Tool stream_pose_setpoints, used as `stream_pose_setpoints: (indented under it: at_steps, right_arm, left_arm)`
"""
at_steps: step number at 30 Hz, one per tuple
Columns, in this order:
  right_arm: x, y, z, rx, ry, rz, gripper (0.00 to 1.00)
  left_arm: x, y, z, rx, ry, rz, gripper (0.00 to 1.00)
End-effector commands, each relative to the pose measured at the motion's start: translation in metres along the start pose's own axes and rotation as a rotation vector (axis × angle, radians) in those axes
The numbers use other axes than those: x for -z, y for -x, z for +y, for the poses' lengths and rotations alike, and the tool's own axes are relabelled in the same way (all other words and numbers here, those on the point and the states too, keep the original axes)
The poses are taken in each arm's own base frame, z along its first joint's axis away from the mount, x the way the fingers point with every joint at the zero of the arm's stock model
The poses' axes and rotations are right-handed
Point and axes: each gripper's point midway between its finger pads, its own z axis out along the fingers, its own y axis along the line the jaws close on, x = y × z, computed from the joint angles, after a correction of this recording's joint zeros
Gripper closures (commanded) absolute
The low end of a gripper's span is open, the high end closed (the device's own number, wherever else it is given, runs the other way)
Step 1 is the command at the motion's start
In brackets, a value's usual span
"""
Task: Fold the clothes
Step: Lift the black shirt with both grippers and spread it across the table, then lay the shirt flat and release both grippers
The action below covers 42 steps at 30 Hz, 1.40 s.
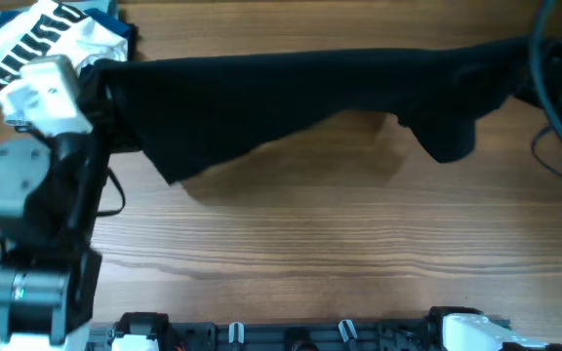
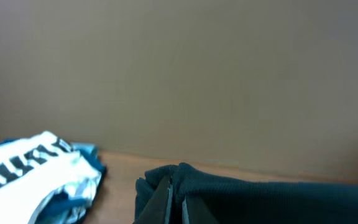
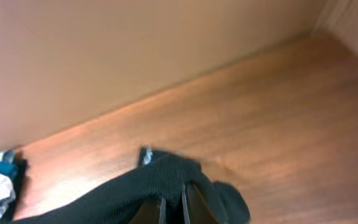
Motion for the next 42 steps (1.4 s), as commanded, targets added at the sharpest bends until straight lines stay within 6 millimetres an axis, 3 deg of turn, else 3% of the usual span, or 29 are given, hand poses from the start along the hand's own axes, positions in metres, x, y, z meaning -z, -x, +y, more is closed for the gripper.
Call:
stream_pose_setpoints:
  at_steps: [1,4,6,8,11,14,16,18,20,21,23,25,27,28,31,32,39,42]
  right_arm:
    - [0.073,0.022,-0.008,0.04,-0.012,-0.156,0.96]
    - [0.114,0.011,-0.019,0.036,-0.041,-0.187,0.96]
    - [0.129,0.004,-0.021,0.038,-0.041,-0.193,0.96]
    - [0.129,0.003,-0.023,0.053,-0.049,-0.191,0.96]
    - [0.104,0.006,-0.021,0.073,-0.064,-0.137,0.96]
    - [0.042,0.006,-0.019,0.116,-0.096,0.003,0.96]
    - [-0.03,-0.002,-0.015,0.143,-0.103,0.156,0.96]
    - [-0.086,-0.01,-0.01,0.169,-0.087,0.245,0.96]
    - [-0.159,-0.027,-0.007,0.181,-0.067,0.346,0.96]
    - [-0.181,-0.033,-0.006,0.18,-0.061,0.372,0.96]
    - [-0.257,-0.056,-0.001,0.186,-0.009,0.432,0.96]
    - [-0.31,-0.074,0.002,0.178,0.031,0.448,0.96]
    - [-0.377,-0.102,0.012,0.165,0.104,0.45,0.96]
    - [-0.397,-0.112,0.015,0.163,0.123,0.445,0.96]
    - [-0.442,-0.137,0.027,0.165,0.152,0.422,0.96]
    - [-0.445,-0.14,0.029,0.169,0.156,0.417,0.96]
    - [-0.449,-0.121,0.039,0.179,0.191,0.338,0.96]
    - [-0.445,-0.12,0.04,0.177,0.195,0.347,0.96]
  left_arm:
    - [0.06,0.063,-0.023,0.02,-0.104,-0.19,0.96]
    - [0.108,0.095,-0.037,0.012,-0.169,-0.275,0.96]
    - [0.118,0.097,-0.037,0.012,-0.165,-0.265,0.96]
    - [0.108,0.085,-0.029,0.018,-0.12,-0.212,0.96]
    - [0.069,0.058,-0.01,0.025,-0.011,-0.081,0.96]
    - [0.01,0.021,0.001,0.021,0.047,0.079,0.96]
    - [-0.044,-0.02,0.009,0.016,0.08,0.222,0.96]
    - [-0.08,-0.052,0.016,0.014,0.101,0.317,0.96]
    - [-0.126,-0.099,0.026,0.004,0.125,0.429,0.96]
    - [-0.139,-0.113,0.028,0.003,0.131,0.452,0.96]
    - [-0.179,-0.153,0.037,0.001,0.142,0.501,0.96]
    - [-0.209,-0.181,0.044,0.0,0.15,0.511,0.96]
    - [-0.246,-0.217,0.052,0.0,0.15,0.501,0.96]
    - [-0.258,-0.229,0.054,0.0,0.148,0.491,0.96]
    - [-0.29,-0.26,0.068,-0.003,0.167,0.443,0.96]
    - [-0.294,-0.262,0.072,-0.002,0.173,0.429,0.96]
    - [-0.298,-0.242,0.122,0.025,0.247,0.354,0.96]
    - [-0.295,-0.244,0.13,0.028,0.261,0.367,0.96]
